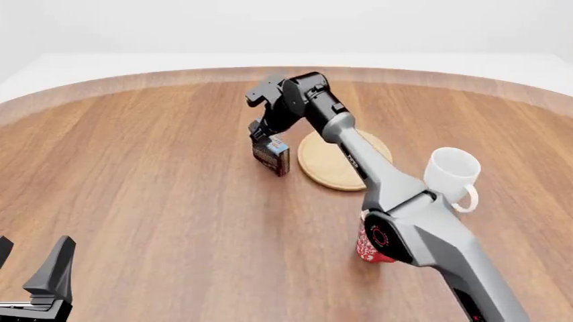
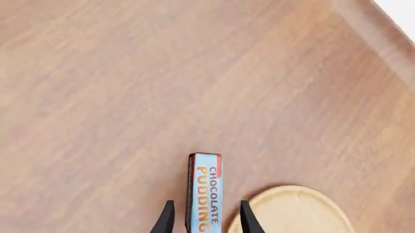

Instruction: Put the chocolate pudding to the left of the plate.

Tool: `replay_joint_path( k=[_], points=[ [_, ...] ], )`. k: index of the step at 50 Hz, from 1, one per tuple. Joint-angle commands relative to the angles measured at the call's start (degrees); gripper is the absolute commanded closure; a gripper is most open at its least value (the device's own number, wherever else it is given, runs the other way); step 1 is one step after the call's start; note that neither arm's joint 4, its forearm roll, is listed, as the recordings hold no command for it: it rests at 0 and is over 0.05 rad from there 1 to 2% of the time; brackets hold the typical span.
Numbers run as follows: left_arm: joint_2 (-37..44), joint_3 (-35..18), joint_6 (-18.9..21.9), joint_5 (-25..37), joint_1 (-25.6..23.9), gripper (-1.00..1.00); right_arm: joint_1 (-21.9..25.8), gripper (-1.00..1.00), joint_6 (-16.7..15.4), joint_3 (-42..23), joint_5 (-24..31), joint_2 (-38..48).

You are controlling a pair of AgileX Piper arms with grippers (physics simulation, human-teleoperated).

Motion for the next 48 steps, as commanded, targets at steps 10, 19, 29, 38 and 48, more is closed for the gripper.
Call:
replay_joint_path(
  k=[10,19,29,38,48],
  points=[
    [0.0,0.0,0.0,0.0,0.0,-1.0,-1.8,-1.0,0.3,0.1,-0.4,-4.4],
    [0.0,0.0,0.0,0.0,0.0,-1.0,-0.9,-1.0,2.8,32.9,-18.0,-23.4],
    [0.0,0.0,0.0,0.0,0.0,-1.0,2.8,-1.0,7.5,59.2,-38.5,-40.4],
    [0.0,0.0,0.0,0.0,0.0,-1.0,3.2,-1.0,10.8,65.6,-51.0,-45.5],
    [0.0,0.0,0.0,0.0,0.0,-1.0,-3.3,-1.0,13.5,63.4,-55.5,-47.6]
  ],
)
